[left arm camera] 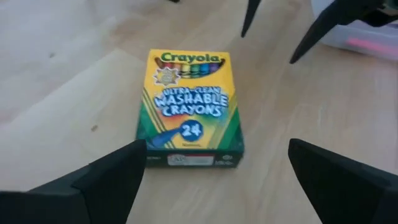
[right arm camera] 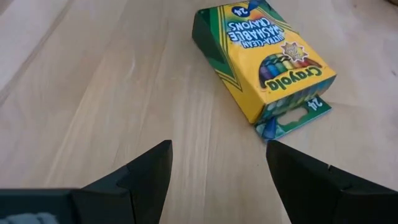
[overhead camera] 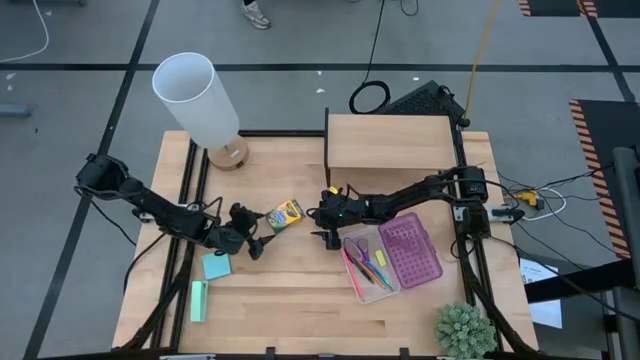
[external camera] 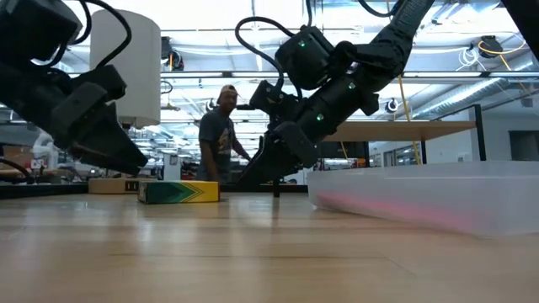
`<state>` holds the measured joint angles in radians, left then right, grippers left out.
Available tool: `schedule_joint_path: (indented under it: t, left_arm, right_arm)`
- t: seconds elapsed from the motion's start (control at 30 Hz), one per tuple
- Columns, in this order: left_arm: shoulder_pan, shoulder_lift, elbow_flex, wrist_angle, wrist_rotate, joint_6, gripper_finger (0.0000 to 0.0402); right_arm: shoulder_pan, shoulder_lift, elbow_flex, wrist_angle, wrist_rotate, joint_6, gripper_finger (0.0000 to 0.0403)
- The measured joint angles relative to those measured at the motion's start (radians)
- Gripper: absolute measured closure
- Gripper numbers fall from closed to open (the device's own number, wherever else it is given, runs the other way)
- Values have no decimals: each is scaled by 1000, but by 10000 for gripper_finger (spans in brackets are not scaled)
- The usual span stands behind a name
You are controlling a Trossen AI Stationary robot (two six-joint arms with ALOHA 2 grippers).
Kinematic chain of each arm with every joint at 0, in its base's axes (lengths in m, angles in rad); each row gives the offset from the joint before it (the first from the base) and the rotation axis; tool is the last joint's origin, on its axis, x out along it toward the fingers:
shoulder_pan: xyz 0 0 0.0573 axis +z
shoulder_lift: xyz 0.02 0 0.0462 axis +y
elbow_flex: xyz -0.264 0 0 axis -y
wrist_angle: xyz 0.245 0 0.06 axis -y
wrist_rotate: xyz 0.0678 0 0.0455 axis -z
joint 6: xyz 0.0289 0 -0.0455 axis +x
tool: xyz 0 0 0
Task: Pack school essentials
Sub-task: Put the yellow crayon box into the purple supply box
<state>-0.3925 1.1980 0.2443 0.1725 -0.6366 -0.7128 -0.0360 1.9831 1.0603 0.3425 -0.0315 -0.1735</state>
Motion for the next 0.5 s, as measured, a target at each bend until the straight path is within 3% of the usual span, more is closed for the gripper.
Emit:
schedule_joint_path:
  t: [0.27, 0.5]
  left_arm:
    - [-57, 114, 1, 24, 2, -110, 4]
    - [-84, 267, 3, 62, -58, -155, 4]
  right_arm:
    - [-23, 0, 0, 57, -67, -33, 149]
    - [-43, 0, 0, 60, -104, -2, 149]
